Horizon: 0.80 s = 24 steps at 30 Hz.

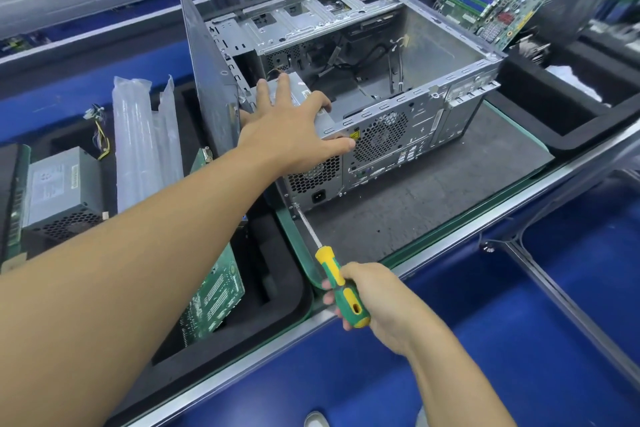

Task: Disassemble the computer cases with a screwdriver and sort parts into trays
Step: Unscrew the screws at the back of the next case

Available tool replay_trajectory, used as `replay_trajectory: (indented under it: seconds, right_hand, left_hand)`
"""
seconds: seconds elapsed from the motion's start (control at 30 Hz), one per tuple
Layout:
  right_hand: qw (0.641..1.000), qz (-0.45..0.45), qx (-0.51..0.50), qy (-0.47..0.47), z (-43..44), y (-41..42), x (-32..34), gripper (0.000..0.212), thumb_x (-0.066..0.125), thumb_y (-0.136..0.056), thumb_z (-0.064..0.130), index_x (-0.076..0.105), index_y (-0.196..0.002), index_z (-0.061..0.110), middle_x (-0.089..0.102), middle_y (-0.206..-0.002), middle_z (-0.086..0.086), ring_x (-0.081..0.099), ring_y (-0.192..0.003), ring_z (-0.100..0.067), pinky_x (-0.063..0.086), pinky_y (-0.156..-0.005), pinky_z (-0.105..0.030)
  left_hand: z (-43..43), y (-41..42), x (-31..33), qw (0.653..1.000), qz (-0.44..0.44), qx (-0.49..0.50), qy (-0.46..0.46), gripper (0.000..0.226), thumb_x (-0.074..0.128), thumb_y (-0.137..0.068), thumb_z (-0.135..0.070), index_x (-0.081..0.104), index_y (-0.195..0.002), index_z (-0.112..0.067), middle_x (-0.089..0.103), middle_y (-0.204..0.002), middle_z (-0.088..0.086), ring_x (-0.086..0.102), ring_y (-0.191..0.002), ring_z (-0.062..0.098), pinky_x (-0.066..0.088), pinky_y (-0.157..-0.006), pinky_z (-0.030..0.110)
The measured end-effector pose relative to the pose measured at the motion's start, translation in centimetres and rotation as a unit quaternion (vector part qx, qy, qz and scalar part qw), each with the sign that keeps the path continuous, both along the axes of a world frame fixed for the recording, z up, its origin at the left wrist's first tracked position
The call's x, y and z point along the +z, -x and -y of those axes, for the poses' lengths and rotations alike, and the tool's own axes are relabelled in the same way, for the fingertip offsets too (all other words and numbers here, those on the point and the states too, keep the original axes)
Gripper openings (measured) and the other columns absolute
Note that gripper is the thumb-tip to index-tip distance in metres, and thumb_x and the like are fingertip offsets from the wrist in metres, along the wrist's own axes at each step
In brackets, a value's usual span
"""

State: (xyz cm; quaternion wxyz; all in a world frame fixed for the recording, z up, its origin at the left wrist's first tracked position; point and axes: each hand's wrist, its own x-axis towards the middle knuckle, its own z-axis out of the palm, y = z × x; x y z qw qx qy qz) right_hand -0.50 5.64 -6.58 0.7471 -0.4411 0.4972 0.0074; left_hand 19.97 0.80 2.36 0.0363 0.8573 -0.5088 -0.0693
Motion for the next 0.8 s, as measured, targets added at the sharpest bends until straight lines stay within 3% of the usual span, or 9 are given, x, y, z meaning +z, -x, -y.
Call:
replay_trajectory:
  seconds: [0.07, 0.13, 0.27, 0.33, 0.43, 0.53, 0.67, 0.73, 0.8]
  right_hand:
    - [0.997, 0.012, 0.047, 0.054, 0.4, 0.6, -0.4, 0.02, 0.053, -0.1, 0.019, 0.069, -0.099, 0.006, 0.075, -0.082, -0.005, 0.058, -0.076, -0.021, 0.046, -0.058, -0.03]
    - [0.986, 0.001, 0.054, 0.158, 0.1, 0.7, -0.8, 0.007, 0.066, -0.093, 0.021, 0.064, -0.093, 0.015, 0.072, -0.084, -0.002, 0.055, -0.072, -0.016, 0.044, -0.06, -0.03]
    - [0.956, -0.018, 0.028, 0.292, -1.4, 0.3, -1.5, 0.026, 0.068, -0.089, 0.019, 0.043, -0.094, 0.027, 0.049, -0.084, 0.007, 0.045, -0.068, -0.017, 0.055, -0.059, -0.037]
    - [0.961, -0.012, 0.033, 0.274, -1.4, 0.2, -1.2, 0.026, 0.068, -0.089, 0.025, 0.043, -0.096, 0.029, 0.049, -0.087, 0.006, 0.045, -0.066, -0.017, 0.051, -0.053, -0.031]
    - [0.987, -0.01, 0.026, 0.161, -0.8, 0.0, -0.1, 0.027, 0.064, -0.089, 0.041, 0.053, -0.102, 0.021, 0.054, -0.085, -0.001, 0.047, -0.057, -0.014, 0.036, -0.044, -0.025]
    - [0.999, 0.005, 0.003, 0.054, 0.0, 0.2, 0.7, 0.028, 0.046, -0.097, 0.025, 0.064, -0.096, 0.004, 0.066, -0.079, -0.011, 0.052, -0.054, -0.017, 0.04, -0.046, -0.029]
    - [0.988, 0.008, 0.031, 0.148, -0.3, 0.8, 0.7, 0.006, 0.062, -0.095, 0.018, 0.063, -0.091, 0.013, 0.07, -0.082, -0.001, 0.054, -0.069, -0.016, 0.044, -0.06, -0.031]
    - [0.98, 0.001, 0.005, 0.198, -1.0, 0.7, 0.1, 0.016, 0.069, -0.09, 0.016, 0.055, -0.096, 0.02, 0.058, -0.091, -0.001, 0.053, -0.073, -0.015, 0.049, -0.061, -0.031]
    - [0.984, 0.018, -0.028, 0.177, -1.5, 0.4, -0.3, 0.024, 0.069, -0.09, 0.014, 0.05, -0.101, 0.026, 0.054, -0.101, -0.006, 0.056, -0.069, -0.013, 0.052, -0.054, -0.025]
  left_hand:
    - [0.0, 0.1, 0.0, 1.0, 0.003, -0.003, -0.002, 0.077, 0.041, -0.068, -0.094, 0.034, -0.133, -0.053, -0.005, -0.167, 0.007, -0.01, -0.151, 0.038, 0.019, -0.109, 0.069]
    - [0.0, 0.1, 0.0, 1.0, 0.002, -0.003, 0.0, 0.077, 0.041, -0.068, -0.094, 0.034, -0.134, -0.053, -0.006, -0.167, 0.006, -0.011, -0.151, 0.038, 0.021, -0.109, 0.069]
    - [-0.1, 0.0, 0.0, 1.0, -0.015, -0.005, 0.006, 0.077, 0.043, -0.069, -0.093, 0.033, -0.134, -0.053, -0.007, -0.167, 0.006, -0.013, -0.151, 0.038, 0.024, -0.11, 0.067]
    - [-0.1, 0.0, -0.1, 1.0, -0.015, -0.005, 0.007, 0.077, 0.043, -0.069, -0.092, 0.034, -0.134, -0.052, -0.007, -0.167, 0.006, -0.013, -0.151, 0.038, 0.024, -0.11, 0.066]
    - [0.0, 0.1, 0.0, 1.0, -0.013, -0.006, 0.003, 0.077, 0.043, -0.07, -0.092, 0.034, -0.136, -0.052, -0.008, -0.167, 0.007, -0.013, -0.151, 0.039, 0.023, -0.111, 0.066]
    - [0.0, 0.0, 0.0, 1.0, -0.017, -0.008, 0.005, 0.078, 0.044, -0.071, -0.091, 0.034, -0.137, -0.051, -0.007, -0.166, 0.008, -0.013, -0.151, 0.039, 0.023, -0.111, 0.065]
    - [0.0, 0.1, 0.0, 1.0, -0.023, -0.012, 0.01, 0.077, 0.045, -0.072, -0.09, 0.034, -0.137, -0.051, -0.006, -0.166, 0.009, -0.014, -0.15, 0.04, 0.024, -0.111, 0.065]
    - [-0.1, 0.0, 0.0, 1.0, -0.022, -0.011, 0.012, 0.076, 0.045, -0.072, -0.09, 0.034, -0.137, -0.051, -0.006, -0.166, 0.01, -0.014, -0.15, 0.04, 0.024, -0.111, 0.065]
    - [0.0, 0.0, -0.1, 1.0, -0.02, -0.011, 0.009, 0.077, 0.044, -0.071, -0.091, 0.034, -0.136, -0.051, -0.006, -0.166, 0.009, -0.014, -0.15, 0.04, 0.023, -0.111, 0.065]
